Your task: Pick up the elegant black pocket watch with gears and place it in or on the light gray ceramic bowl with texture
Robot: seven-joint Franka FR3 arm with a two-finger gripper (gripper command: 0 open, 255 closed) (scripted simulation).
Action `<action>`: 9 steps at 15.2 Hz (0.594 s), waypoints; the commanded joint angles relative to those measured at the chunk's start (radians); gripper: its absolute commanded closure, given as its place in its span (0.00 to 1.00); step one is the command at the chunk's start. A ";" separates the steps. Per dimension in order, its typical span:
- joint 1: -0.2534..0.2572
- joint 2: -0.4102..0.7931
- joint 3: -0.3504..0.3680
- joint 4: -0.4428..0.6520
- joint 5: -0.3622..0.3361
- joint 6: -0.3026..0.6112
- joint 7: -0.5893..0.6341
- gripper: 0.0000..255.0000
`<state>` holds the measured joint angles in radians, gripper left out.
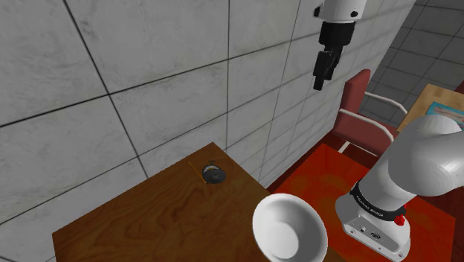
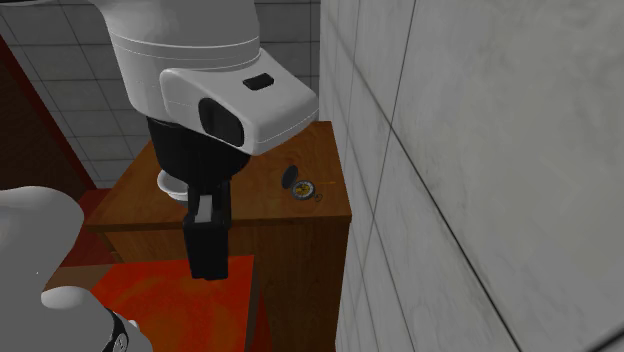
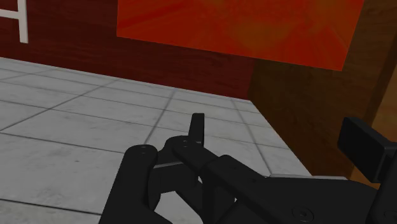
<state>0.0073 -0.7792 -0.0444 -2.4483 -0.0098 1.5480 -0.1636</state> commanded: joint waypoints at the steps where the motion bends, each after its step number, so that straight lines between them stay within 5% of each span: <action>1: 0.000 0.000 0.000 0.000 0.000 0.000 0.000 0.00; 9: 0.066 0.070 0.191 -0.049 0.119 0.137 0.222 0.00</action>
<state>0.0644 -0.7290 0.1197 -2.5007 0.0935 1.6651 0.0263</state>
